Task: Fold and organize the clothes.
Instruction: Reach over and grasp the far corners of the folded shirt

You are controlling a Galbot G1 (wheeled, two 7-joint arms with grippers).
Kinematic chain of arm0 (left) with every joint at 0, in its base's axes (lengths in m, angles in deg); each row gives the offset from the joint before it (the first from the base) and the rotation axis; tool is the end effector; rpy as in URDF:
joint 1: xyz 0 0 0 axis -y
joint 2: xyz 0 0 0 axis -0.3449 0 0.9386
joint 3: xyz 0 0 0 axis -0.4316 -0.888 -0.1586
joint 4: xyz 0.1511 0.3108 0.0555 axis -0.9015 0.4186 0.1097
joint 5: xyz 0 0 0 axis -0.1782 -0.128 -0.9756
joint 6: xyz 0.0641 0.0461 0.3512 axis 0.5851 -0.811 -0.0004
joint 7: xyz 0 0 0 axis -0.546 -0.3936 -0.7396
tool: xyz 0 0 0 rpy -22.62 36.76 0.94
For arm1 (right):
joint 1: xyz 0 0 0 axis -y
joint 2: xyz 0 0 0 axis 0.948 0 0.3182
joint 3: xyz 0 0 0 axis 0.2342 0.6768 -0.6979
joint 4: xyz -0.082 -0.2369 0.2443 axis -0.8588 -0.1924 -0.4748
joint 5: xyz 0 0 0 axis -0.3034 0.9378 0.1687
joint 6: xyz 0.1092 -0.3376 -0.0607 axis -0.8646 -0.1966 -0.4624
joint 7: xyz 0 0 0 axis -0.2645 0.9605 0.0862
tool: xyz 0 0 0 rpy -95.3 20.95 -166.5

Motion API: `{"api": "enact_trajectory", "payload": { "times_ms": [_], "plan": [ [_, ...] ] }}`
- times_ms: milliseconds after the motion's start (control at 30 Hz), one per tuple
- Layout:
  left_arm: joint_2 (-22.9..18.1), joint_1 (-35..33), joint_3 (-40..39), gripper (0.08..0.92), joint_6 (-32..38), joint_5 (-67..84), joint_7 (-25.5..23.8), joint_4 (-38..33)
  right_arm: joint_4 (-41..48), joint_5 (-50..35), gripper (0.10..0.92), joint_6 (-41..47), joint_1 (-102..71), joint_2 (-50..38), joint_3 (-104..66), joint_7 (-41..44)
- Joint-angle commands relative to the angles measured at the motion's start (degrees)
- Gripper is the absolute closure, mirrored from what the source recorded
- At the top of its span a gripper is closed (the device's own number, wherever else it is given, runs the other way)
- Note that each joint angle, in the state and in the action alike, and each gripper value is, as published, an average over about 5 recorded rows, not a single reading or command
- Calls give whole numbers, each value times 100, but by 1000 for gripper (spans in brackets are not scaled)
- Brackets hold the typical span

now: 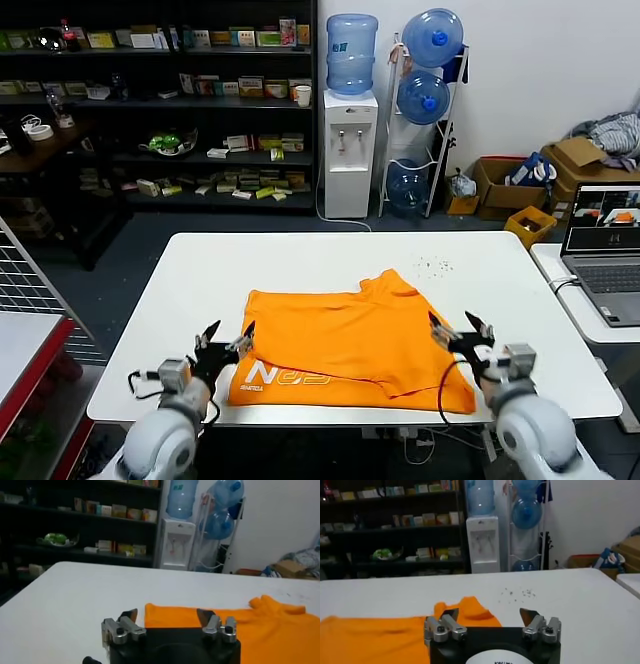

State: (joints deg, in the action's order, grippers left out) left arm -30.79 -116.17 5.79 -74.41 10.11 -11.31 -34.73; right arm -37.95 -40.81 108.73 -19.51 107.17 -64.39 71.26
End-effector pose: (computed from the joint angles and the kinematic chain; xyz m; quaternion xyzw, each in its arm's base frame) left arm 0.2991 0.0423 -0.3124 -0.0738 -0.9810 0.0523 0.1719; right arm 0.3423 -0.0849 -0.2786 0.0443 -0.9795 -0.0451 0.1914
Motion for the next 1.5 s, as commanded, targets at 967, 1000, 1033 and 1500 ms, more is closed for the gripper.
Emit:
{"api": "enact_trajectory", "payload": {
  "times_ms": [967,1000,1033,1500],
  "plan": [
    [-524,3285,-1683,177,-837,727,-557,3695,4488,-5,203,1030,3562,1131,1856,290],
    [-524,3275,-1685,177,-843,729,-550,3681,4484,-8,203,1039,3553,1131,1857,299],
    [-524,3266,-1688,177,-849,731,-541,3668,4478,-10,203,1051,3544,1132,1859,309],
    [-527,3186,-1718,272,-868,742,-487,3615,4425,-42,426,1075,3446,1150,1855,317]
  ]
}}
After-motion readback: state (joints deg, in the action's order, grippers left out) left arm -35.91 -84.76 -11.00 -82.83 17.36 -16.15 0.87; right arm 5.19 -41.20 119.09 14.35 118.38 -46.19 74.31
